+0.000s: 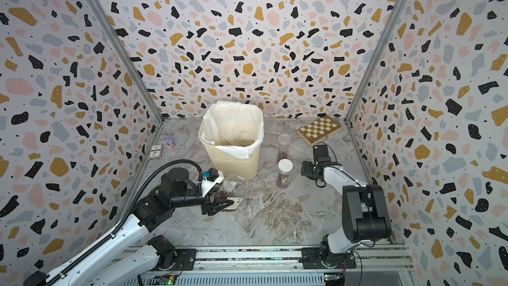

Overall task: Empty the moldy dried flower tea in the jars
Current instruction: Place the lid at the center of the board.

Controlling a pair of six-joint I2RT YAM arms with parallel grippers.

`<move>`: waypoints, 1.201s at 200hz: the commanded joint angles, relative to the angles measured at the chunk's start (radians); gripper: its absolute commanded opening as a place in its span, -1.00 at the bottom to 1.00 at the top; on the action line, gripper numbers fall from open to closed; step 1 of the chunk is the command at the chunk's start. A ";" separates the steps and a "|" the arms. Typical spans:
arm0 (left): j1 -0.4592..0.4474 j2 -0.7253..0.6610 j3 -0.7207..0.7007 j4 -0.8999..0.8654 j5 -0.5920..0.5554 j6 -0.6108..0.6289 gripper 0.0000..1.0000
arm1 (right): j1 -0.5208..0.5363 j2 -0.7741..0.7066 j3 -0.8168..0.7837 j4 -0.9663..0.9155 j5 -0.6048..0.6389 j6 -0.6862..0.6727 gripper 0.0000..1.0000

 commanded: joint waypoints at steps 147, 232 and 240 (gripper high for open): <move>0.002 0.050 0.104 0.060 0.062 -0.125 0.10 | -0.046 -0.318 0.026 -0.114 -0.177 -0.064 0.92; -0.095 0.097 0.261 0.026 -0.031 -0.253 0.10 | -0.038 -0.647 0.187 -0.125 -0.852 -0.125 0.93; -0.106 0.099 0.271 0.026 -0.042 -0.261 0.10 | -0.030 -0.661 0.196 -0.113 -0.932 -0.122 0.95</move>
